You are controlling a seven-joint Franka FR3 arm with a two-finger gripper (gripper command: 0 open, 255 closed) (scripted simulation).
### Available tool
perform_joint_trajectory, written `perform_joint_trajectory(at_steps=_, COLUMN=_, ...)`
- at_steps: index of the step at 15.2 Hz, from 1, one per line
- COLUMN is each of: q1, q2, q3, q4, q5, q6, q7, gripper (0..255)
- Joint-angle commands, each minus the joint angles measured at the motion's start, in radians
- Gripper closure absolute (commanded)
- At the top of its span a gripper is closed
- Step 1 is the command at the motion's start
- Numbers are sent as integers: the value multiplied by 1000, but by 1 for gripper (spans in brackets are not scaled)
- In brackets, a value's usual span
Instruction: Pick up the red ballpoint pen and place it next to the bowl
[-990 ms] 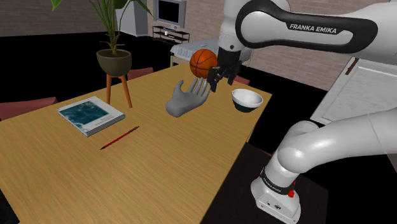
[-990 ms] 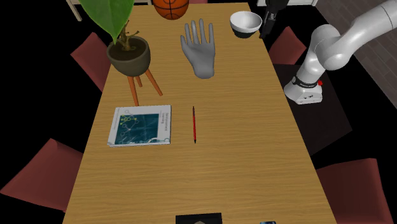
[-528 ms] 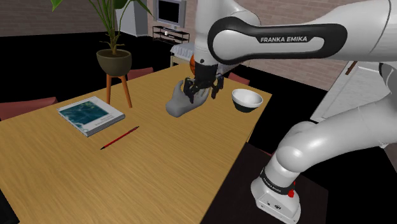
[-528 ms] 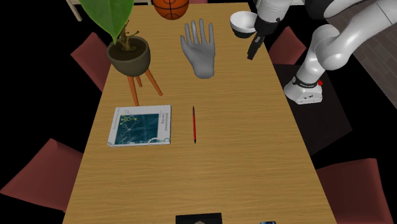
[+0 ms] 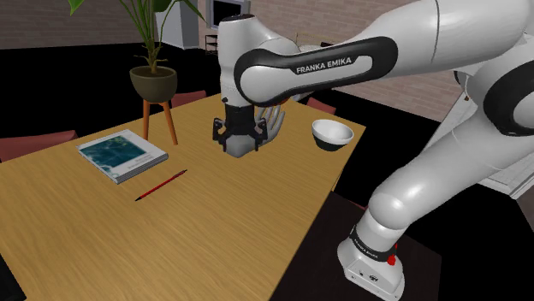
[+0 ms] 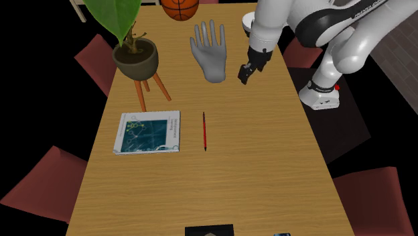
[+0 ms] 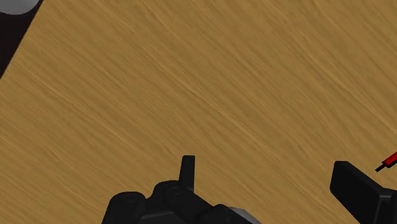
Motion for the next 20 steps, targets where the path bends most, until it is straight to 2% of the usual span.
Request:
perform_joint_trajectory(at_steps=1, q1=-19, q2=84, q3=44, q4=41, q5=-26, q6=30, q7=124, gripper=0)
perform_joint_trajectory(at_steps=5, q1=-38, q2=279, q3=105, q4=154, q5=-125, q6=68, q7=365, gripper=0)
perform_joint_trajectory(at_steps=8, q1=-18, q2=431, q3=112, q4=255, q5=-215, q6=79, q7=540, gripper=0)
perform_joint_trajectory(at_steps=12, q1=46, q2=618, q3=74, q4=408, q5=-312, q6=75, q7=735, gripper=0)
perform_joint_trajectory(at_steps=17, q1=137, q2=828, q3=-1, q4=630, q5=-383, q6=51, q7=918, gripper=0)
perform_joint_trajectory(at_steps=20, q1=142, q2=844, q3=-10, q4=626, q5=-390, q6=72, q7=928, gripper=0)
